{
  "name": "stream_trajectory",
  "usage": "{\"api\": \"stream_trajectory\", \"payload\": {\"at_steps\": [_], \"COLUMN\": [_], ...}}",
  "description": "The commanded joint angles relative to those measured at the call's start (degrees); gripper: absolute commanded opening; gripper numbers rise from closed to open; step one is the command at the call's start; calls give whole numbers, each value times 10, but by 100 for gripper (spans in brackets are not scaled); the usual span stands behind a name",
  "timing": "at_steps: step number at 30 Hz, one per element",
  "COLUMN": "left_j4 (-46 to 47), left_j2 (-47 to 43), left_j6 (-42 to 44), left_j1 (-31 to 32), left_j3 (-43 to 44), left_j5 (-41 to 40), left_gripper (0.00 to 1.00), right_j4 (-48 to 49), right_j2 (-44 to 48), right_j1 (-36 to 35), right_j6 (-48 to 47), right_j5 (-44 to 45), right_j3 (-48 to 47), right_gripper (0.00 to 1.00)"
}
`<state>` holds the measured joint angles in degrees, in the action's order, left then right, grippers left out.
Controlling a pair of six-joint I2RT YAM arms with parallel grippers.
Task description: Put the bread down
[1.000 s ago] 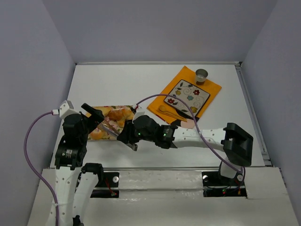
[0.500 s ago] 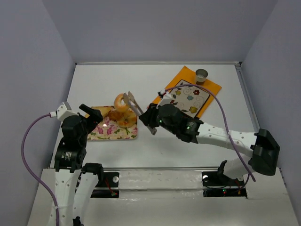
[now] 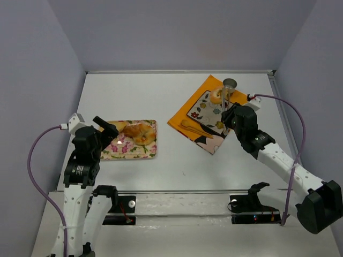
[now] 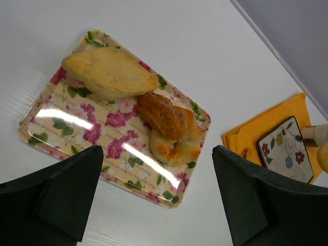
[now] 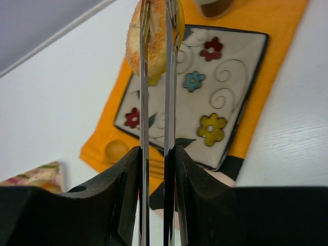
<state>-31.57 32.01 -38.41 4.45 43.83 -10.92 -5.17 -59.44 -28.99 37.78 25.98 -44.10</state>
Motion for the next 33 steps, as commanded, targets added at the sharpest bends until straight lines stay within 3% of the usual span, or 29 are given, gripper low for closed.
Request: {"api": "stream_trajectory", "payload": {"at_steps": [1,9,11,12,14,16,18,29,33], "left_j4": [9,8,7,6,6,6,5,5,5], "left_j2": [15,17,17,17,17,17,16,13,13], "left_j6": [6,4,4,4,4,4,4,3,4], "left_j1": [2,2,2,2,2,2,2,2,2], "left_j3": [2,2,2,2,1,3,2,2,2], "left_j5": [6,3,1,1,2,1,1,-1,2], "left_gripper": [99,99,99,99,99,99,99,99,99], "right_j4": [12,14,4,1,-13,-16,-21,-92,-117], "right_j2": [-36,-102,-101,-96,-89,-76,-68,34,81], "right_j1": [60,75,75,75,75,75,75,75,118], "right_j6": [-13,12,21,23,26,19,14,27,24], "right_j5": [-62,-112,-106,-103,-92,-88,-82,41,75], "right_j3": [10,0,0,-2,-5,-6,-9,-1,37], "right_gripper": [7,9,21,35,52,56,67,61,59]}}
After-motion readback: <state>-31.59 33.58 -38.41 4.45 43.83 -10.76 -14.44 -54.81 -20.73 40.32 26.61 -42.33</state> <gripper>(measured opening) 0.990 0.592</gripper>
